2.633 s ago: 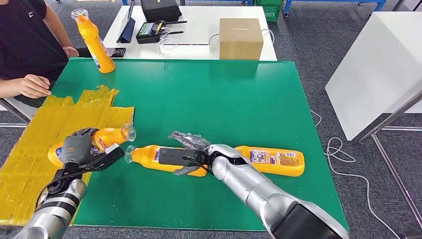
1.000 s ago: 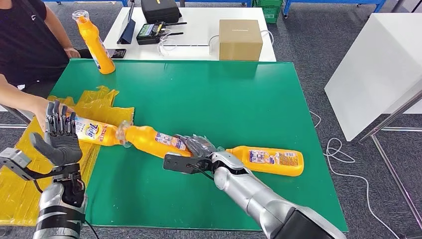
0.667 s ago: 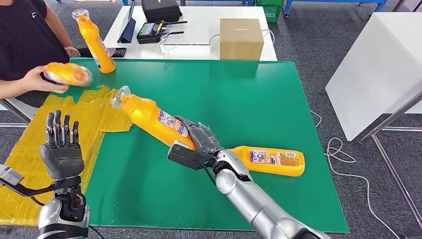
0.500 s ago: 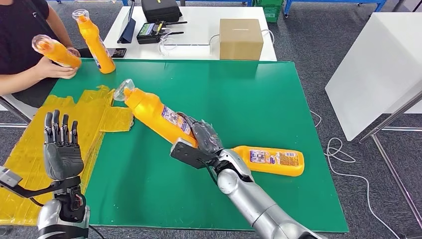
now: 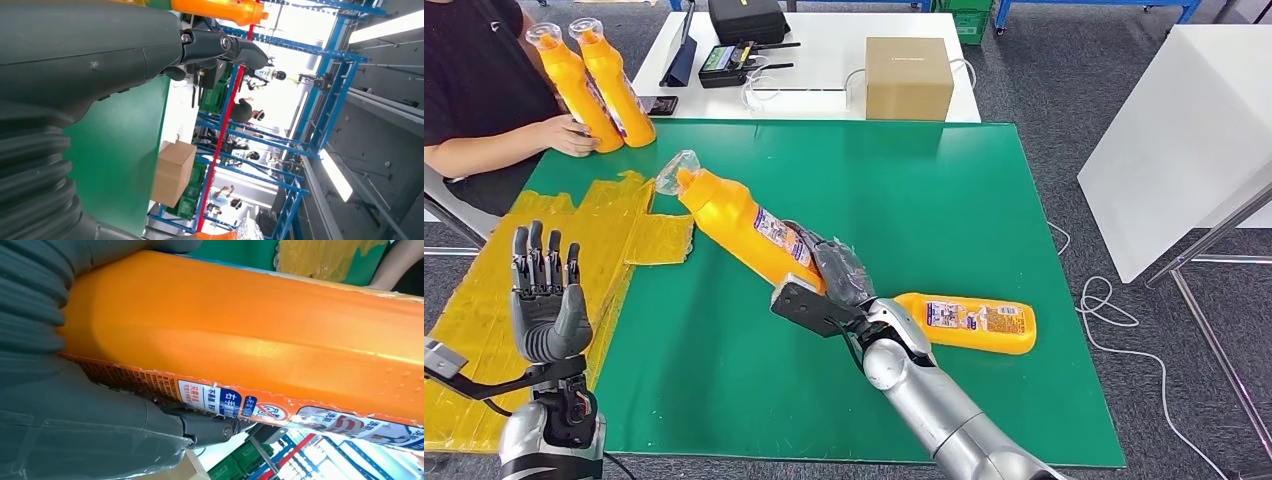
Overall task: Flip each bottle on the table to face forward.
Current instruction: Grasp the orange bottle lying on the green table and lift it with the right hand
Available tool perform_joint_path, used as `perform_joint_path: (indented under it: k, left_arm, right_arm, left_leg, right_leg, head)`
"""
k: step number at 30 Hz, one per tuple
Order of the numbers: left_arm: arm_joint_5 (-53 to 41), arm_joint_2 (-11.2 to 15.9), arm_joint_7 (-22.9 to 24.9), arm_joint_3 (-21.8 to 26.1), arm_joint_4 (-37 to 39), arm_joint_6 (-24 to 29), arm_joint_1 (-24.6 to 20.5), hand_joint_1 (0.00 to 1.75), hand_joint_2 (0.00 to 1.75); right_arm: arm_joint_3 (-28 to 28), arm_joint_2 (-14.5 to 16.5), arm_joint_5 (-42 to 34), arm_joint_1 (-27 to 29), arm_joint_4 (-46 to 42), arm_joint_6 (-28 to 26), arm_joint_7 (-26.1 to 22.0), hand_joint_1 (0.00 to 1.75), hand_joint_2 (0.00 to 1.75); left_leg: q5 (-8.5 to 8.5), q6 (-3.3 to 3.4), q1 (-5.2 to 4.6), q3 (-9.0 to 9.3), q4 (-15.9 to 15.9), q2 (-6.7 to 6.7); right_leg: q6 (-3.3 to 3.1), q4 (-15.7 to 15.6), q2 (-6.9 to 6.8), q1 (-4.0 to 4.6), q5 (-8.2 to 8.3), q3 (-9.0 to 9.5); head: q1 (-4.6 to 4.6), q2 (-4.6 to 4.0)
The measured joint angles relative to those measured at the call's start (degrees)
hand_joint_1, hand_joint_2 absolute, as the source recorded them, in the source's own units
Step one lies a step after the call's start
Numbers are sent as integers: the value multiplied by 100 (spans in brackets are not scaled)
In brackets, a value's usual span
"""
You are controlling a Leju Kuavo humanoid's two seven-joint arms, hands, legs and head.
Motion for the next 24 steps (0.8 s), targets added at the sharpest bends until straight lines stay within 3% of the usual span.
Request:
perform_joint_path:
  k: [14,16,19,24]
  left_arm:
    - [5,-15,5,0,-2,-5,1,0,175]
    - [244,-20,265,-46,16,-241,1,0,175]
    - [805,-43,991,-523,249,-1015,-41,0,175]
    - [872,-100,773,-1570,760,-1064,-124,0,175]
  right_arm:
    - [-3,-7,1,10,-30,5,0,175,175]
    - [12,16,8,-4,-15,245,-21,175,175]
    - [229,247,-99,-117,179,879,22,175,175]
    - [1009,689,-728,-349,650,691,97,175,175]
  left_leg:
    - [0,0,0,0,0,0]
    - [0,0,0,0,0,1]
    - [0,0,-1,-1,0,1]
    - [0,0,1,-6,0,3]
  right_leg:
    - [0,0,0,0,0,0]
    - [0,0,0,0,0,-2]
    - [0,0,0,0,0,-5]
    - [0,1,2,1,0,-8]
  head:
    - [-1,0]
    - [0,0]
    - [-1,0]
    - [1,0]
